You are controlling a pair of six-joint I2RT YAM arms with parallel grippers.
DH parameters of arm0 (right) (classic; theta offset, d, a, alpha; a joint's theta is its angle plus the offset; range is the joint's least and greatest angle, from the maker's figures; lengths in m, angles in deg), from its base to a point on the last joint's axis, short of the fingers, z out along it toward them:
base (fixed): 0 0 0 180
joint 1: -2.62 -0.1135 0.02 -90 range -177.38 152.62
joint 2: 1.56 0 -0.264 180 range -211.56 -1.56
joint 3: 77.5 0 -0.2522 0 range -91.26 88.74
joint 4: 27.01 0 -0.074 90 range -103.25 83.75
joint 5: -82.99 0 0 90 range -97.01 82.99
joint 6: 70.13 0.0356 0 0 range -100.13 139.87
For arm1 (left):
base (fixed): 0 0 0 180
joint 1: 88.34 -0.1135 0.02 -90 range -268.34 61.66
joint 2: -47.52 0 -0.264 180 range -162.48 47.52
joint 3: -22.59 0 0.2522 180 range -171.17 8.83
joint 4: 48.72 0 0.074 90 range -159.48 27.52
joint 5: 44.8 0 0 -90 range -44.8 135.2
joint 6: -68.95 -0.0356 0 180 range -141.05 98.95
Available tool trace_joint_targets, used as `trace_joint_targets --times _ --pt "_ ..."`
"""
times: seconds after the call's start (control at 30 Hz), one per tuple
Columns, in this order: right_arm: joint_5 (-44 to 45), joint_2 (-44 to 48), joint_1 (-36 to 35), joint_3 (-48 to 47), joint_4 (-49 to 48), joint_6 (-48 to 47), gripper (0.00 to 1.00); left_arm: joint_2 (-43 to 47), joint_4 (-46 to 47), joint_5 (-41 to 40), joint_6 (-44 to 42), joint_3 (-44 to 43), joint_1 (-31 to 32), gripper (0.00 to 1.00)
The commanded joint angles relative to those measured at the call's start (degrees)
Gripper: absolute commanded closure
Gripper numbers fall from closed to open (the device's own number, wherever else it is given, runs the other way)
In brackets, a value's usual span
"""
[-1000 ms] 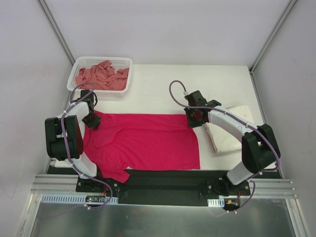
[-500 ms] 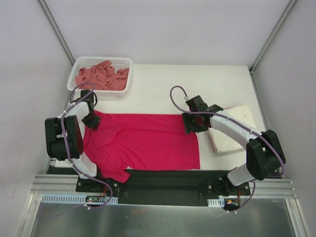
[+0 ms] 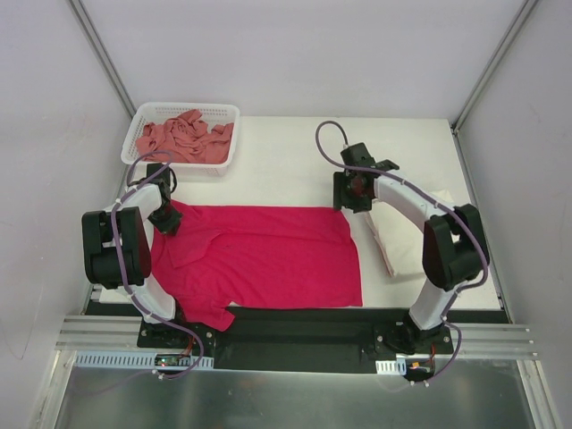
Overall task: Fold and stack the t-shirts
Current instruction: Fold the tshirt
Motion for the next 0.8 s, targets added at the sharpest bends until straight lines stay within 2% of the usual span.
trace_joint_targets --times 0.0,0.23,0.43,0.47,0.6,0.77 --pt "0.06 -4.44 1.78 -5.06 2.05 1.58 0.43 -0.12 -1.05 -0.99 -0.7 -0.69 -0.36 0.95" --pt "-1.18 -7.61 2.58 -2.78 1.88 3.61 0.53 -0.65 -0.96 -0.11 -0.61 -0.86 -0.36 0.97" --pt "-2.93 -9.02 2.49 -0.06 0.65 4.48 0.55 -0.39 -0.88 -0.19 -0.52 -0.6 -0.36 0.98" --pt "-3.46 -9.19 2.58 -0.05 0.04 4.57 0.58 -0.47 -0.88 -0.2 -0.52 -0.6 -0.36 0.99" --pt "-6.18 -9.02 2.58 0.56 -1.37 5.36 0.88 -0.65 -0.87 -0.02 -0.52 -0.51 -0.36 1.0" --pt "-5.49 -6.12 2.4 0.83 -1.99 4.58 0.99 -0.65 -0.7 0.24 -0.43 -0.6 -0.36 1.0"
